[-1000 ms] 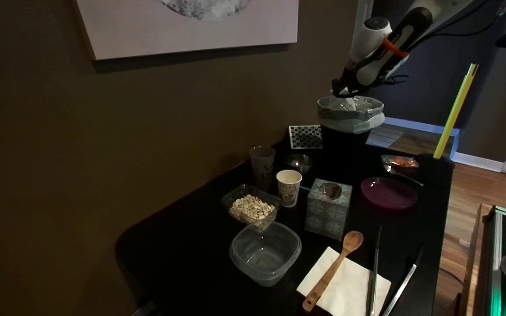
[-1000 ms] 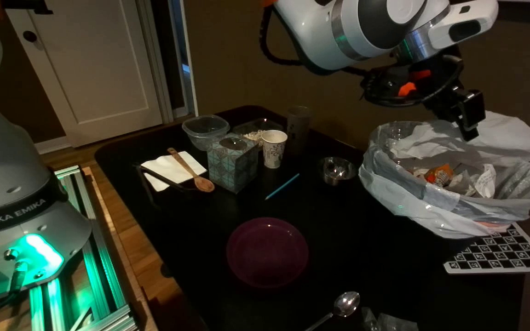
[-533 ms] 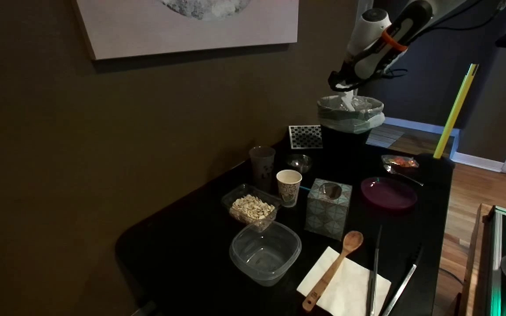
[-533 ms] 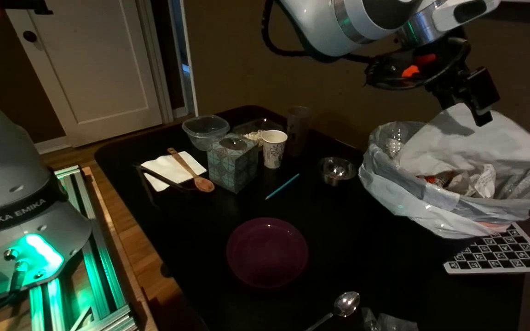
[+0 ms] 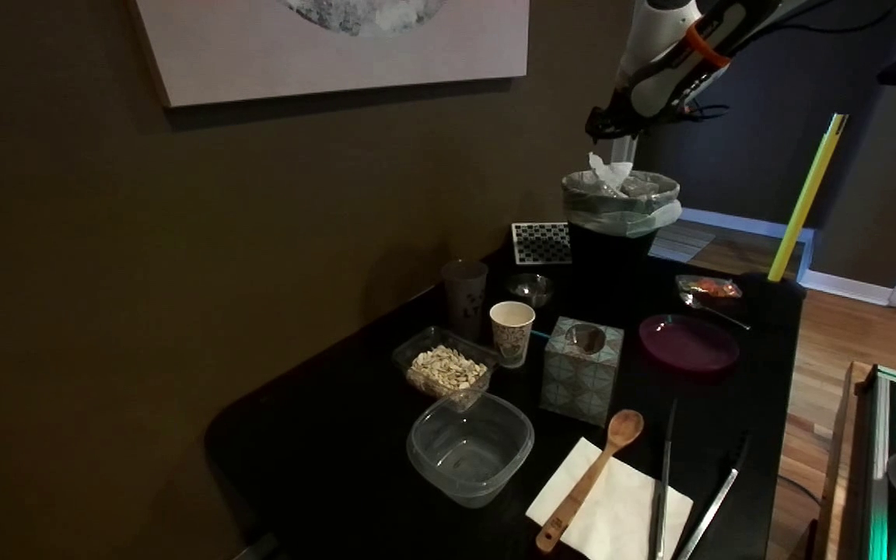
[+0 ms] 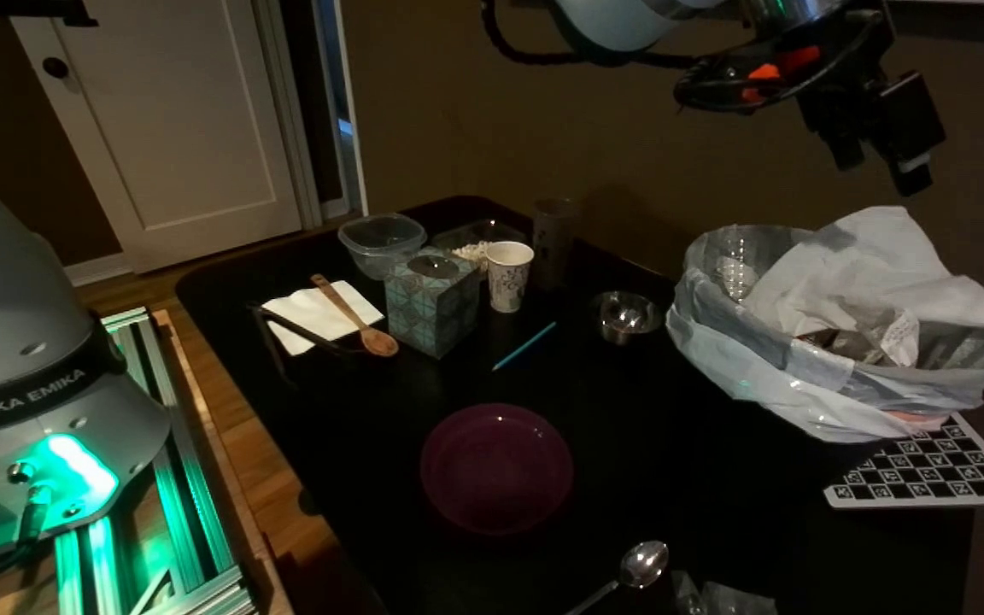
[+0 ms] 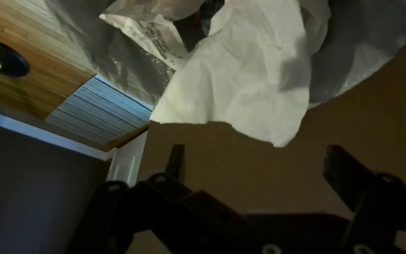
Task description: Move some white objects from the bowl to the paper towel, then wrap the and put them in the bin
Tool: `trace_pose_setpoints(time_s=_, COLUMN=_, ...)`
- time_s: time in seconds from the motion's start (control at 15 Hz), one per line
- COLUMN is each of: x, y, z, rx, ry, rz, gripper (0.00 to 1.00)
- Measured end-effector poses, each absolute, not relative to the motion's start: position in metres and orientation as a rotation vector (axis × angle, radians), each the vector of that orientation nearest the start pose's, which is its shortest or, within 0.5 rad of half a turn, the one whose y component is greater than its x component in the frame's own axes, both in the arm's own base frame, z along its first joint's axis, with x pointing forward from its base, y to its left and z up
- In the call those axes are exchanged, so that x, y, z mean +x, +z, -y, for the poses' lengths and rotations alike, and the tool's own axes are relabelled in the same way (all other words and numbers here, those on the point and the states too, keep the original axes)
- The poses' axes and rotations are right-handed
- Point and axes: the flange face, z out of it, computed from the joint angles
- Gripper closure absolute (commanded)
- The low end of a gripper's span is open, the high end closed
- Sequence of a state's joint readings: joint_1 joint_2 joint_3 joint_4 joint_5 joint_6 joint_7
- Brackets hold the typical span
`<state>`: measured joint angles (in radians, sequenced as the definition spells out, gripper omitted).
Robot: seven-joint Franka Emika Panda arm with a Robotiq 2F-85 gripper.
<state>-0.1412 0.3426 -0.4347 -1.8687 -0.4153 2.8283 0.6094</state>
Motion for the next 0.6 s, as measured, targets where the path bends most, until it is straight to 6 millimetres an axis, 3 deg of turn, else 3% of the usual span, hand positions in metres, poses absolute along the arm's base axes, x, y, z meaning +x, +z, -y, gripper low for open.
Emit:
trace_pose_setpoints(time_s=0.27, x=0.584, y=0.432, z=0.314, rx=-3.031, ry=-1.088, rz=-1.217, gripper=0.00)
trace_pose_setpoints(time_s=0.6, x=0.577, y=0.443, z=0.319, rx=-3.067, ry=-1.137, rz=-1.239, gripper=0.00)
